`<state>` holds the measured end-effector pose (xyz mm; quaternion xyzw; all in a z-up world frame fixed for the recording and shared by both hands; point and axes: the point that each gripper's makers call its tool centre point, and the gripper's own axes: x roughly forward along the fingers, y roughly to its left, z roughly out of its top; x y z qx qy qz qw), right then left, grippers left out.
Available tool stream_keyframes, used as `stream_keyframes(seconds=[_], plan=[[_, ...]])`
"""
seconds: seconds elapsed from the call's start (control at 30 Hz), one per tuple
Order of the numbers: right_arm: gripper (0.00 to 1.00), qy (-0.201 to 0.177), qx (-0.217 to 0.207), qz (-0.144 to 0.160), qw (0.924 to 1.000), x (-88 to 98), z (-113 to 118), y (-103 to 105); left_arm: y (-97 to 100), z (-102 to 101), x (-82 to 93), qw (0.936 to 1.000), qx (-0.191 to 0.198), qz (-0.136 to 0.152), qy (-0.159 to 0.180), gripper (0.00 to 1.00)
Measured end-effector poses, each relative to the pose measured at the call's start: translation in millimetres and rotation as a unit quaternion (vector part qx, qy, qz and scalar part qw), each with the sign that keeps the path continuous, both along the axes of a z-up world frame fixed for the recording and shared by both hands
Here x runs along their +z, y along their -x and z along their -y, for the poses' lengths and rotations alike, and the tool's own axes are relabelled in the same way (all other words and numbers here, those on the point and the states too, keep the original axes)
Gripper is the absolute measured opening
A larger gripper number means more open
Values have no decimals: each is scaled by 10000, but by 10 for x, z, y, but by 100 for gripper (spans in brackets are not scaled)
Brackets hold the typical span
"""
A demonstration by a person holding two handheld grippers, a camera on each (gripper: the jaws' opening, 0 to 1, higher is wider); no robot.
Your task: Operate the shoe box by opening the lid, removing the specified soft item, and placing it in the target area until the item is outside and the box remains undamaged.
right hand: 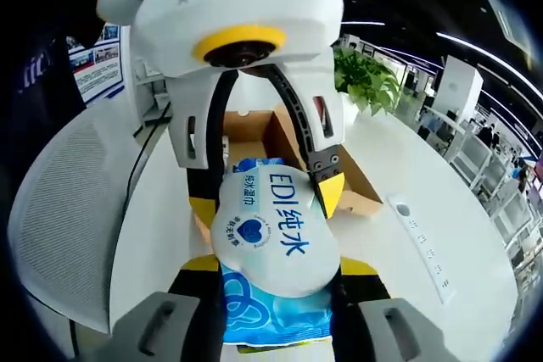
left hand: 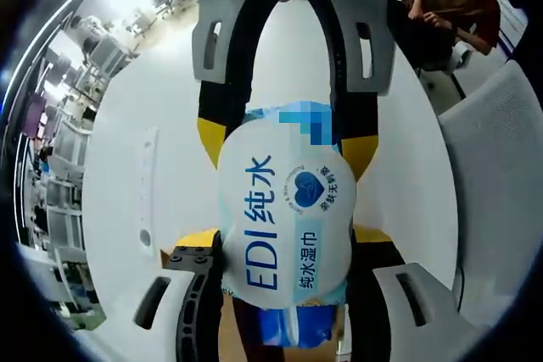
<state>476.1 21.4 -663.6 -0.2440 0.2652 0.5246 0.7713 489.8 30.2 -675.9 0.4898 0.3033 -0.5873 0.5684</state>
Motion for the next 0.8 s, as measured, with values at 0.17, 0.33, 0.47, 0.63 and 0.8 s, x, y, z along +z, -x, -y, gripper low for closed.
stream_keyframes(seconds=[0.17, 0.33, 0.47, 0.63, 0.8], plan=[[44, 54, 10, -29, 10000, -58, 52, 4, 14, 60, -62, 10000, 19, -20, 21, 58], [44, 137, 27, -56, 9999, -142, 100, 3, 10, 109, -165, 10000, 31, -49, 62, 58], [44, 176, 34, -105, 9998, -207, 127, 9, 12, 132, -229, 9999, 29, -89, 44, 58], [44, 217, 13, -138, 9997, -287, 165, 2, 10, 162, -310, 9999, 1, -126, 37, 58], [44, 252, 25, -169, 9995, -366, 177, -5, 13, 167, -392, 9999, 9, -162, 37, 58]])
